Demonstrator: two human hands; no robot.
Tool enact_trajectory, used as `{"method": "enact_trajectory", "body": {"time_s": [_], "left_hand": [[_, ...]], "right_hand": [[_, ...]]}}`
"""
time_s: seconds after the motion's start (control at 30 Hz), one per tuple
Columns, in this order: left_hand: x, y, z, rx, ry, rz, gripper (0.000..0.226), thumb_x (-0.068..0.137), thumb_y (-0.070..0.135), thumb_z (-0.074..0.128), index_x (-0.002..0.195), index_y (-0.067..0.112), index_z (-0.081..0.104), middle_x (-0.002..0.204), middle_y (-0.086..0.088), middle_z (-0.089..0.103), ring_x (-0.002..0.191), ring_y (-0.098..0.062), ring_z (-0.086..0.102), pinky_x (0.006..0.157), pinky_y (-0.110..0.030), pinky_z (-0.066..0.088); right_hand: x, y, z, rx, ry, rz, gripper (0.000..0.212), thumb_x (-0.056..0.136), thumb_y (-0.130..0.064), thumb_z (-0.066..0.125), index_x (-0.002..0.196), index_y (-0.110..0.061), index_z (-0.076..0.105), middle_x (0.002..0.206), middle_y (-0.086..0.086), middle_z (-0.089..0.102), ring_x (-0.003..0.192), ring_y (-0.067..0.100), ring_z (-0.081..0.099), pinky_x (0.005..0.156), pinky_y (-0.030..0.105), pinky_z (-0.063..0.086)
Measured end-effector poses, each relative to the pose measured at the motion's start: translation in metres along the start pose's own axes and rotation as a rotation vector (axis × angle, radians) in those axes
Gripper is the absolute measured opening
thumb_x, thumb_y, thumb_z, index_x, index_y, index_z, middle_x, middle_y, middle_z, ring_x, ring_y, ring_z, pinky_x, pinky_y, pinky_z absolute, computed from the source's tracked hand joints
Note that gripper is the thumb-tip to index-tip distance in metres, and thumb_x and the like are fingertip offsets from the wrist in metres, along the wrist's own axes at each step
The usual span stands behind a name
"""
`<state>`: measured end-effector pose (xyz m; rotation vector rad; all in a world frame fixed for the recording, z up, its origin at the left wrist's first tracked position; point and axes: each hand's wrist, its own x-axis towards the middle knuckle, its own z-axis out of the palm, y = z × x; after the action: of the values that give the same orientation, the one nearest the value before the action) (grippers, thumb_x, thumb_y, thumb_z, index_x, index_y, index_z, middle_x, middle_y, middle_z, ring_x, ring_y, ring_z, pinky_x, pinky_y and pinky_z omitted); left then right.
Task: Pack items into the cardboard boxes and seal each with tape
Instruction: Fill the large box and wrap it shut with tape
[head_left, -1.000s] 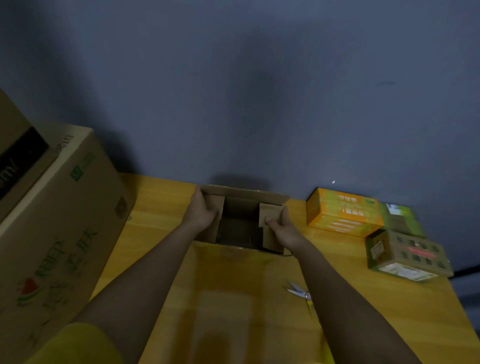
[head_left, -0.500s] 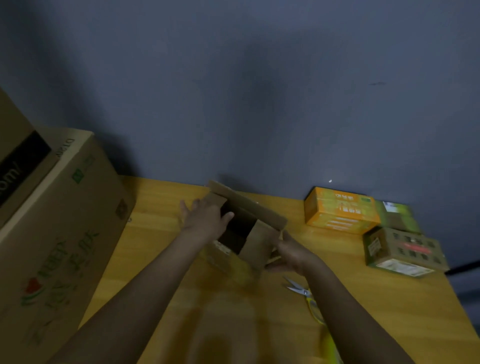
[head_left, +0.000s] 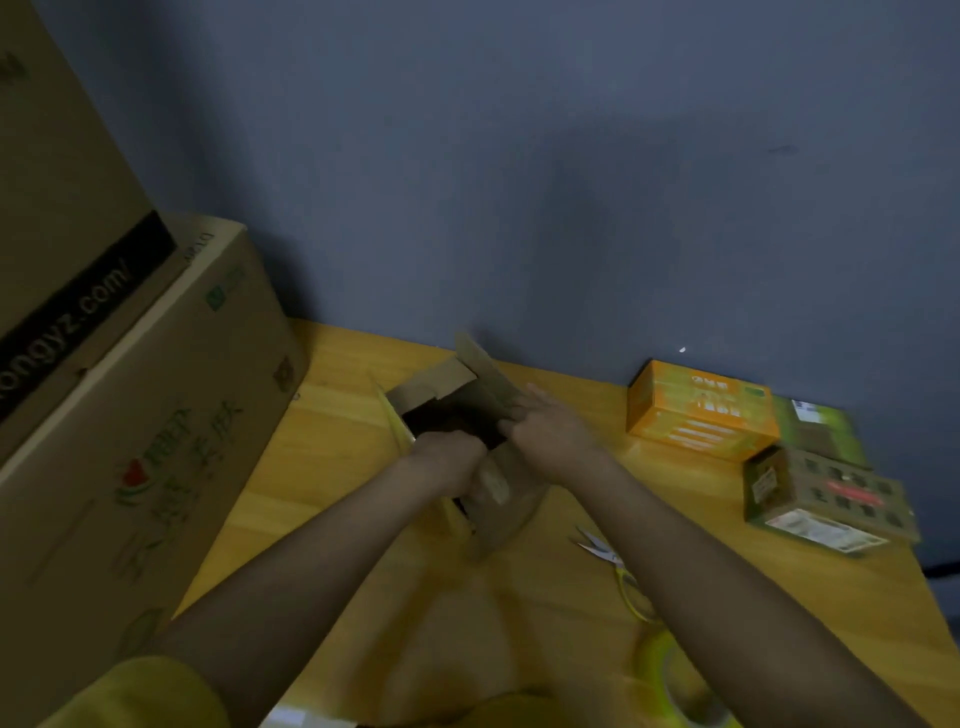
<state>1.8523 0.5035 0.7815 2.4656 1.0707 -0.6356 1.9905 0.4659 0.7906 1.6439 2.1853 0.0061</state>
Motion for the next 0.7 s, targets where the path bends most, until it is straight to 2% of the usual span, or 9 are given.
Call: {"method": "enact_trajectory", "body": {"time_s": [0.07,0.1,0.23,0.3,0.37,0.47,0.53,0.63,0.7], "left_hand": [[-0.009,-0.012,-0.005,0.086,0.002,0.057,0.013,0.091,0.026,0.064,0.099,0.016,0.061,0.097,-0.004,0.062,0.092,-0.023,0.06,0.065,-0.031,0.04],[-0.012,-0.02,-0.006,0.143,0.022,0.058,0.008,0.091,0.022,0.062,0.096,0.016,0.061,0.094,-0.004,0.061,0.09,-0.023,0.06,0.066,-0.031,0.04],[-0.018,-0.049,-0.002,0.14,0.109,-0.029,0.018,0.093,0.01,0.05,0.104,0.015,0.063,0.092,-0.004,0.059,0.085,-0.024,0.056,0.067,-0.032,0.04],[-0.022,-0.056,0.004,0.07,0.13,-0.03,0.019,0.093,0.015,0.052,0.11,0.016,0.061,0.1,-0.006,0.063,0.094,-0.026,0.059,0.068,-0.031,0.039],[-0.021,-0.058,0.013,-0.018,0.152,-0.022,0.022,0.09,0.022,0.058,0.112,0.017,0.06,0.107,-0.007,0.065,0.1,-0.027,0.06,0.07,-0.031,0.041],[-0.015,-0.062,0.02,-0.189,0.149,-0.055,0.021,0.086,0.028,0.065,0.105,0.02,0.063,0.104,-0.004,0.066,0.098,-0.027,0.06,0.075,-0.034,0.046],[-0.013,-0.065,0.02,-0.301,0.116,-0.051,0.021,0.087,0.025,0.064,0.108,0.021,0.064,0.107,-0.005,0.065,0.1,-0.028,0.059,0.082,-0.04,0.051],[-0.011,-0.068,0.02,-0.381,0.115,-0.008,0.024,0.088,0.021,0.066,0.113,0.018,0.065,0.112,-0.005,0.065,0.105,-0.026,0.058,0.09,-0.043,0.049],[-0.009,-0.071,0.022,-0.449,0.116,0.014,0.025,0.086,0.02,0.07,0.11,0.013,0.067,0.106,-0.002,0.066,0.102,-0.023,0.06,0.091,-0.039,0.049]], "right_hand": [[-0.002,-0.001,-0.008,-0.068,-0.052,0.058,0.025,0.098,-0.009,0.04,0.082,-0.017,0.058,0.079,0.002,0.061,0.083,0.021,0.056,0.118,0.043,0.017],[-0.005,-0.004,-0.012,-0.063,-0.036,0.061,0.025,0.098,-0.009,0.04,0.079,-0.017,0.056,0.074,0.002,0.059,0.077,0.022,0.055,0.114,0.04,0.023],[-0.01,-0.026,-0.006,-0.115,-0.015,-0.021,0.023,0.097,-0.007,0.043,0.111,-0.014,0.061,0.098,0.007,0.067,0.096,0.026,0.06,0.091,0.035,0.036],[-0.002,-0.038,-0.005,-0.055,-0.087,-0.005,0.024,0.098,-0.006,0.044,0.117,-0.011,0.058,0.11,0.009,0.063,0.107,0.028,0.054,0.079,0.034,0.038],[0.01,-0.048,-0.008,0.072,-0.159,0.034,0.025,0.097,-0.007,0.045,0.12,-0.01,0.056,0.118,0.011,0.059,0.113,0.028,0.051,0.077,0.034,0.04],[0.023,-0.057,-0.016,0.329,-0.26,0.057,0.023,0.094,-0.013,0.046,0.114,-0.009,0.057,0.099,0.006,0.06,0.093,0.025,0.057,0.064,0.031,0.04],[0.028,-0.058,-0.011,0.461,-0.337,0.077,0.023,0.095,-0.017,0.044,0.113,-0.009,0.056,0.086,0.005,0.053,0.074,0.021,0.051,0.055,0.029,0.036],[0.028,-0.055,0.007,0.596,-0.285,0.138,0.013,0.098,-0.022,0.044,0.094,-0.014,0.053,0.087,0.005,0.052,0.077,0.022,0.049,0.062,0.033,0.036],[0.025,-0.052,0.018,0.71,-0.204,0.18,0.009,0.096,-0.027,0.05,0.092,-0.019,0.052,0.086,-0.001,0.052,0.081,0.021,0.051,0.066,0.032,0.038]]}}
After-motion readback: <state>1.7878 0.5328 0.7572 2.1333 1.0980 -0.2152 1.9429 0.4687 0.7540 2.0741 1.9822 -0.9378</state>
